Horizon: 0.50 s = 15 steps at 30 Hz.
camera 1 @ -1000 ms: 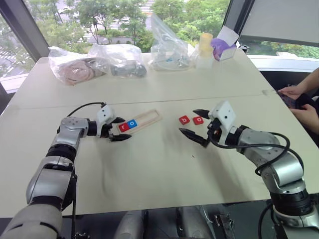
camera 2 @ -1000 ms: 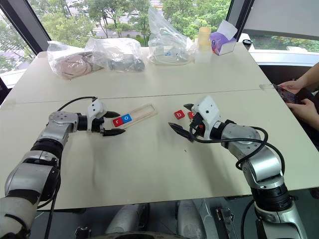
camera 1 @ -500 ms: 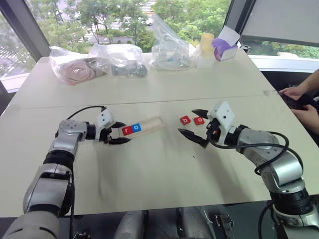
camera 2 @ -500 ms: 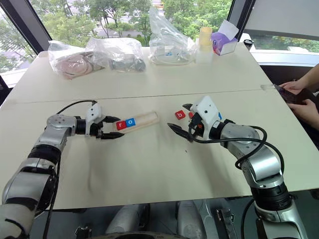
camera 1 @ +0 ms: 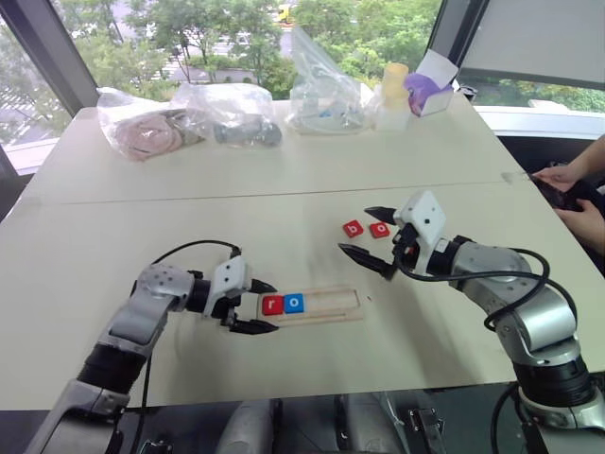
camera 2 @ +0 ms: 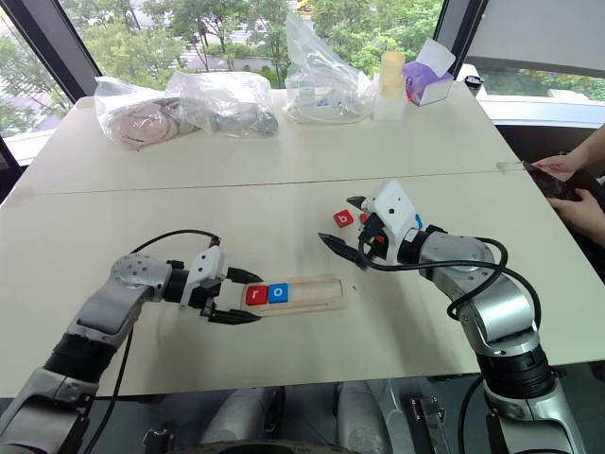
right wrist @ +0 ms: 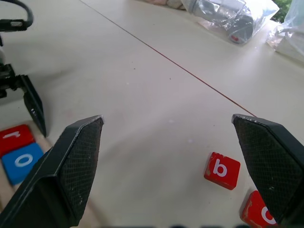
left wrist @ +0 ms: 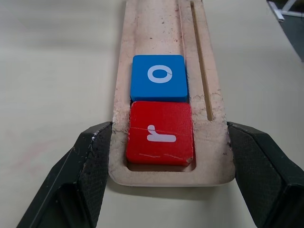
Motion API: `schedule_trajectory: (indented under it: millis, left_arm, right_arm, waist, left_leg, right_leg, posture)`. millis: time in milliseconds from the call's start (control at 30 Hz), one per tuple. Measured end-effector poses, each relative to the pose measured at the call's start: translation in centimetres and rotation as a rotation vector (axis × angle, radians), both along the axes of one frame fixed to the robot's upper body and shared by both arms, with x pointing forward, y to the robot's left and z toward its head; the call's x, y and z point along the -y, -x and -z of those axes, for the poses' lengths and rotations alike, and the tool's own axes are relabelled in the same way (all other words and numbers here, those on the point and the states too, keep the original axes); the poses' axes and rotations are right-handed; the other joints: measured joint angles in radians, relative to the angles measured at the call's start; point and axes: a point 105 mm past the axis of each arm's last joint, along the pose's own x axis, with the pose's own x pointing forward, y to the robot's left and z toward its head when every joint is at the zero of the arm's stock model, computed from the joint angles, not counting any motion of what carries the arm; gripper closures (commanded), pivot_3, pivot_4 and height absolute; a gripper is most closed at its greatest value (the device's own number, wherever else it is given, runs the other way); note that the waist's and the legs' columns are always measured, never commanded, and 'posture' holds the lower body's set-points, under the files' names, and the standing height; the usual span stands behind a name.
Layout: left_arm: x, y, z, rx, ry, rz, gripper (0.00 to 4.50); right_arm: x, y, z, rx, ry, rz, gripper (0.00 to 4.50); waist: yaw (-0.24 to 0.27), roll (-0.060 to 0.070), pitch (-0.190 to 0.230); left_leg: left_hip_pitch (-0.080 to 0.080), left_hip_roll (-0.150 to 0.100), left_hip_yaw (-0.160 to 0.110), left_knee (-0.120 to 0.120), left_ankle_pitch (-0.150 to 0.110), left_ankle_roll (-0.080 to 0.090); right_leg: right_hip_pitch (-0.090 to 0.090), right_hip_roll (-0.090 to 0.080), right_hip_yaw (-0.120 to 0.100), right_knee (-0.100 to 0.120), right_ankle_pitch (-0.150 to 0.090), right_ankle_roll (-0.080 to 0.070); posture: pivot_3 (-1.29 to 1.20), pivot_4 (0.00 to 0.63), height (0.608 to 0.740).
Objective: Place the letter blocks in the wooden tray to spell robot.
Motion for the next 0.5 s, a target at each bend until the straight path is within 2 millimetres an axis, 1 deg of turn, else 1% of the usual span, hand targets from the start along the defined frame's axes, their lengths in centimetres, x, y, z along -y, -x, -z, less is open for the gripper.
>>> schedule_trajectory:
  millis: [100,300,500]
  left_arm:
    - [0.18,0.32,0.03,0.017,-0.019,-0.008,1.38]
    - [0.39,0.04,0.24,0.112,-0.074,-0.010,1.38]
    - [0.43,-0.02,0.25,0.127,-0.080,-0.013,1.38]
  right_arm:
    - [0.01,0.00,0.08,-0.006,0.001,0.001,0.00]
    - [0.02,-0.01,0.12,-0.009,0.001,0.002,0.00]
    - [-0.04,0.00,0.14,-0.011,-0.002,0.001,0.00]
  waist:
    - [0.000,0.000,0.000]
    - [0.002,0.000,0.000]
    - [0.002,0.000,0.000]
  left_leg:
    - [0.000,0.000,0.000,0.000,0.000,0.000]
    - [0.000,0.000,0.000,0.000,0.000,0.000]
    - [0.000,0.000,0.000,0.001,0.000,0.000]
  right_leg:
    - [0.000,0.000,0.000,0.000,0.000,0.000]
    - [0.000,0.000,0.000,0.000,0.000,0.000]
    - [0.001,0.000,0.000,0.000,0.000,0.000]
  posture:
    - [0.00,0.150,0.740]
    - [0.00,0.150,0.740]
    - [0.00,0.150,0.740]
